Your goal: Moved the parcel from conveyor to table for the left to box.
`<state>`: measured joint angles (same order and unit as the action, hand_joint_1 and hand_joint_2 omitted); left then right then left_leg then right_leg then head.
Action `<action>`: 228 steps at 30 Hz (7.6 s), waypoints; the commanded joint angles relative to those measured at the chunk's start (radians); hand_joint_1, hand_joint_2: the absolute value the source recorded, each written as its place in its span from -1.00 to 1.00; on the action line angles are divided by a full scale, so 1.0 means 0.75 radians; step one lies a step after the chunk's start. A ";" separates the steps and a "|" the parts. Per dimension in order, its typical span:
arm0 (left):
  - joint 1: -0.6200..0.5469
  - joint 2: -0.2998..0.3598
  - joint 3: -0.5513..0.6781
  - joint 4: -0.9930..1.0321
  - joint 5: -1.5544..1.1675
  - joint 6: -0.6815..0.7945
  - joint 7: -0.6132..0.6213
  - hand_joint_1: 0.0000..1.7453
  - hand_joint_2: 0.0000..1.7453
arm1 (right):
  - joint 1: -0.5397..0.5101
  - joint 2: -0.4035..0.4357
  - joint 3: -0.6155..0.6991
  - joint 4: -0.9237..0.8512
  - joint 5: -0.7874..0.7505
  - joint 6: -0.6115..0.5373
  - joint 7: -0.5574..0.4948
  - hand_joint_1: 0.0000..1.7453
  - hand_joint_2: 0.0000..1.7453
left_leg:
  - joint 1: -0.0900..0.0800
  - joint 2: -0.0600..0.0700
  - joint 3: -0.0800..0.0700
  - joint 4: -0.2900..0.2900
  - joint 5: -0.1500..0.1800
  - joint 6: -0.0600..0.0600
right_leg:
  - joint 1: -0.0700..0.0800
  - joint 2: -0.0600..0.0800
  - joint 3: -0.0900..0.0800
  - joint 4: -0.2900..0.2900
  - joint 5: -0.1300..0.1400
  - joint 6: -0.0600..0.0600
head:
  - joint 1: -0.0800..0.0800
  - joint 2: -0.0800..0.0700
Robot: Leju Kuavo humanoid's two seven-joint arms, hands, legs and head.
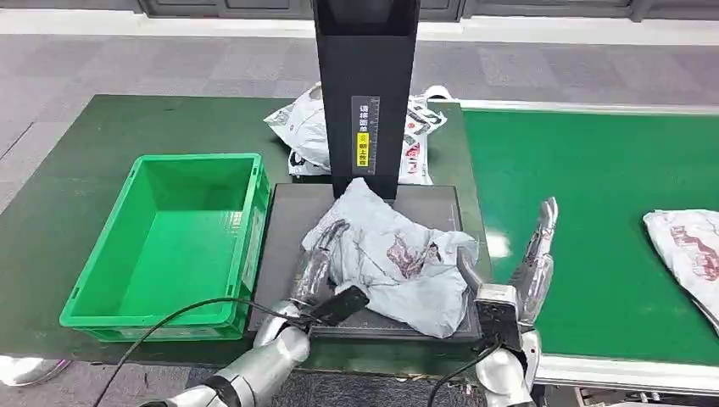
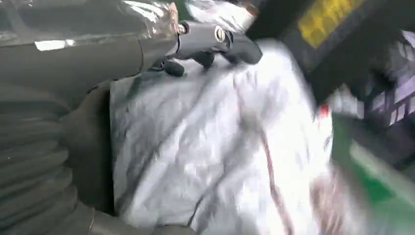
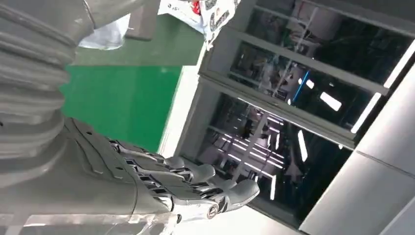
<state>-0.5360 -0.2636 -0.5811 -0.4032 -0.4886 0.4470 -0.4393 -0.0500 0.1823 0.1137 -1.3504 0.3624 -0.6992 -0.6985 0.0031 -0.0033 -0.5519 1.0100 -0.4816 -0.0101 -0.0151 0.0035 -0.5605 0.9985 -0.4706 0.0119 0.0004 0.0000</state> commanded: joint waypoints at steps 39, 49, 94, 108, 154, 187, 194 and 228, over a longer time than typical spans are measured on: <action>-0.030 0.131 1.037 -0.905 -1.137 0.335 0.159 1.00 1.00 | -0.042 0.014 -0.113 0.122 -0.052 0.001 0.000 -1.00 1.00 | 0.002 0.001 -0.005 -0.001 0.007 -0.002 | 0.002 0.000 -0.006 0.002 0.004 -0.002 | 0.000 0.000; 0.020 0.687 1.169 -0.725 -1.443 0.335 0.737 1.00 1.00 | 0.025 0.027 -0.161 0.076 -0.023 0.001 0.000 -1.00 1.00 | 0.001 0.011 -0.002 -0.003 0.005 -0.004 | 0.001 0.011 -0.008 0.004 0.003 -0.004 | 0.000 0.000; -0.220 0.453 0.803 -0.422 0.428 -0.587 -0.029 -1.00 1.00 | 0.024 -0.045 -0.176 0.136 -0.049 0.001 0.010 -1.00 1.00 | 0.002 -0.008 -0.013 -0.001 0.019 -0.009 | 0.003 -0.008 -0.015 0.005 0.011 -0.010 | 0.000 0.000; -0.120 0.301 0.628 -0.492 0.323 -0.273 -0.199 -1.00 1.00 | -0.064 -0.070 -0.213 0.266 0.034 0.001 0.056 -1.00 1.00 | 0.002 -0.008 -0.015 0.000 0.019 -0.009 | 0.003 -0.008 -0.015 0.005 0.012 -0.009 | 0.001 0.000; -0.069 -0.061 0.234 -0.030 0.609 -0.302 -0.324 -1.00 1.00 | -0.375 -0.205 -1.299 0.942 1.241 0.001 0.376 -1.00 1.00 | -0.002 -0.007 -0.018 0.000 0.019 -0.004 | -0.001 -0.008 -0.018 0.002 0.016 -0.007 | 0.000 0.000; -0.004 0.012 0.305 -0.118 0.634 -0.253 -0.317 -1.00 1.00 | -0.542 -0.369 -1.113 1.459 1.409 0.361 0.914 1.00 1.00 | -0.001 0.005 -0.018 0.001 0.021 0.000 | 0.000 0.004 -0.018 0.001 0.024 0.000 | 0.000 0.000; 0.030 0.020 0.338 -0.166 0.613 -0.235 -0.306 -1.00 1.00 | -0.577 -0.304 -1.102 1.398 1.201 0.209 0.567 1.00 1.00 | 0.000 0.011 -0.019 -0.001 0.024 -0.001 | 0.001 0.008 -0.021 -0.002 0.029 -0.001 | 0.000 0.000; 0.015 0.031 0.363 -0.163 0.540 -0.276 -0.325 -1.00 1.00 | -0.184 -0.181 0.609 0.549 0.369 0.454 0.468 1.00 1.00 | 0.000 -0.001 -0.026 0.001 0.026 0.000 | 0.000 -0.001 -0.026 0.003 0.024 -0.001 | 0.000 0.000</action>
<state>-0.4986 -0.2571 -0.3140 -0.5497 -0.0893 0.2579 -0.6653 -0.1697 0.0980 0.4185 -0.9777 0.6184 -0.4566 -0.4021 0.0024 -0.0047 -0.5717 1.0112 -0.4623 -0.0102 -0.0158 0.0024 -0.5810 1.0019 -0.4533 0.0120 0.0004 0.0000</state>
